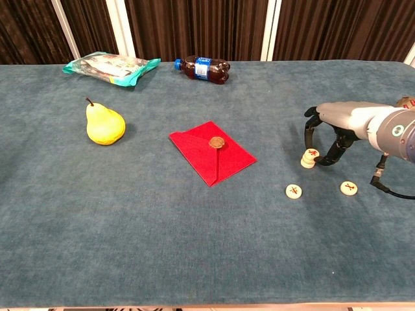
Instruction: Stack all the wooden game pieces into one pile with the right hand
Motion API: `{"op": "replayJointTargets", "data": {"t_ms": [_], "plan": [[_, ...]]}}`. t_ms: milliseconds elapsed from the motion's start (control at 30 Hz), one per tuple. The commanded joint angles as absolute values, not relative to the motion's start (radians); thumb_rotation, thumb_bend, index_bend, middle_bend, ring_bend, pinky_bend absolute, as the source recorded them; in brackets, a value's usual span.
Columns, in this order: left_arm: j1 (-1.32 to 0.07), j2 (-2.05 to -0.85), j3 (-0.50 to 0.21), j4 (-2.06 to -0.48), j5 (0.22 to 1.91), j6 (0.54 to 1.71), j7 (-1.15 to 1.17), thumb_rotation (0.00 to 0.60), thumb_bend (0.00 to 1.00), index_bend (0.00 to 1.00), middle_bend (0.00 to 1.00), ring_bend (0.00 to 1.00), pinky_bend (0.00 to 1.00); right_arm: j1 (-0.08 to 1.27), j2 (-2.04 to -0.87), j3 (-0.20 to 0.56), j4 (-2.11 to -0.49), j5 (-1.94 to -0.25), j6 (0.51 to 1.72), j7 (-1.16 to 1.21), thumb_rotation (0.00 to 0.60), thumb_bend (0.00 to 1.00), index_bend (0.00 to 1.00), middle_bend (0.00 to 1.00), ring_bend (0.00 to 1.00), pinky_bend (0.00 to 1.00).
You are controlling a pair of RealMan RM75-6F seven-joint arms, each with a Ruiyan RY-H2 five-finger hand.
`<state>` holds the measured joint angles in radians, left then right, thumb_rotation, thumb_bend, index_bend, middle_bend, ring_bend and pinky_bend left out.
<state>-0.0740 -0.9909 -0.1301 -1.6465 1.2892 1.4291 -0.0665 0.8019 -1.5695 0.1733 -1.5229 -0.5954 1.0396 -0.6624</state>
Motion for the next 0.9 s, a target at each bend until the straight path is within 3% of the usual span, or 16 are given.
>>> {"op": "replayJointTargets", "data": {"t_ms": [33, 433, 667, 900], "plan": [[-0.074, -0.991, -0.130, -1.646, 1.289, 1.429, -0.066, 0.600, 0.15, 0.08, 0.00, 0.00, 0.00, 0.803, -1.570, 0.173, -1.523, -0.596, 1.040, -0.663, 0.600, 0.42, 0.46, 0.00, 0.00, 0.01], [-0.075, -0.991, -0.130, -1.646, 1.289, 1.428, -0.067, 0.600, 0.15, 0.08, 0.00, 0.00, 0.00, 0.802, -1.552, 0.178, -1.566, -0.616, 1.069, -0.666, 0.600, 0.42, 0.46, 0.00, 0.00, 0.01], [-0.075, -0.991, -0.131, -1.648, 1.292, 1.428, -0.072, 0.600, 0.15, 0.08, 0.00, 0.00, 0.00, 0.795, -1.530, 0.181, -1.644, -0.640, 1.120, -0.677, 0.600, 0.41, 0.40, 0.00, 0.00, 0.01], [-0.076, -0.990, -0.129, -1.647, 1.295, 1.425, -0.076, 0.600, 0.15, 0.08, 0.00, 0.00, 0.00, 0.753, -1.512, 0.123, -1.739, -0.784, 1.195, -0.666, 0.600, 0.37, 0.35, 0.00, 0.00, 0.00]]}}
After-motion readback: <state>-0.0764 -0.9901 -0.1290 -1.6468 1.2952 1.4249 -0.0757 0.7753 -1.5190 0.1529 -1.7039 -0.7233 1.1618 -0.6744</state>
